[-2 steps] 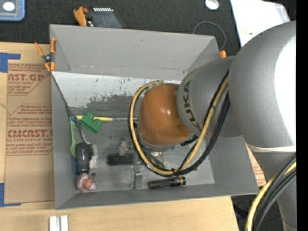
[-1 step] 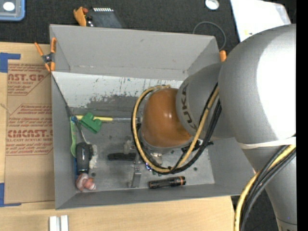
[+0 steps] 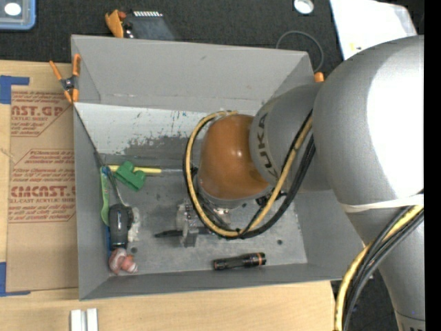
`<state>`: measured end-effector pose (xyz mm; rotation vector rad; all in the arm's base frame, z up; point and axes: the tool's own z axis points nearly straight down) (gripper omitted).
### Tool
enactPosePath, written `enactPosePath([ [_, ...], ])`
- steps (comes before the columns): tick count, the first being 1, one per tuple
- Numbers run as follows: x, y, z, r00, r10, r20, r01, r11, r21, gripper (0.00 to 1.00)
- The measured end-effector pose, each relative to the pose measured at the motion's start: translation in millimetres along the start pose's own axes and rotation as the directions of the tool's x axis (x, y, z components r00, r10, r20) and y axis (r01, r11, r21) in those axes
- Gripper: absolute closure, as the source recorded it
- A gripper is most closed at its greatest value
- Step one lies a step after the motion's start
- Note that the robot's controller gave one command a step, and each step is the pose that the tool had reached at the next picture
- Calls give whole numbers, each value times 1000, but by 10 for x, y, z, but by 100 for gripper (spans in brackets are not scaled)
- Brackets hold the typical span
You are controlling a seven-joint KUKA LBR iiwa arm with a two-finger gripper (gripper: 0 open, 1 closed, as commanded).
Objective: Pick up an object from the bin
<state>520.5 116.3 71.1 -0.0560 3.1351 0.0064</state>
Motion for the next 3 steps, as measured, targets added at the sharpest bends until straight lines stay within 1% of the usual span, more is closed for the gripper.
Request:
enactPosePath([
  [1, 0, 0, -1, 1000, 0, 0, 0, 1000, 0, 100],
  [2, 25, 3, -384, 1000, -1, -9, 1, 1000, 1, 100],
  [3, 26, 5, -772, 1000, -1, -11, 1, 1000, 1, 100],
])
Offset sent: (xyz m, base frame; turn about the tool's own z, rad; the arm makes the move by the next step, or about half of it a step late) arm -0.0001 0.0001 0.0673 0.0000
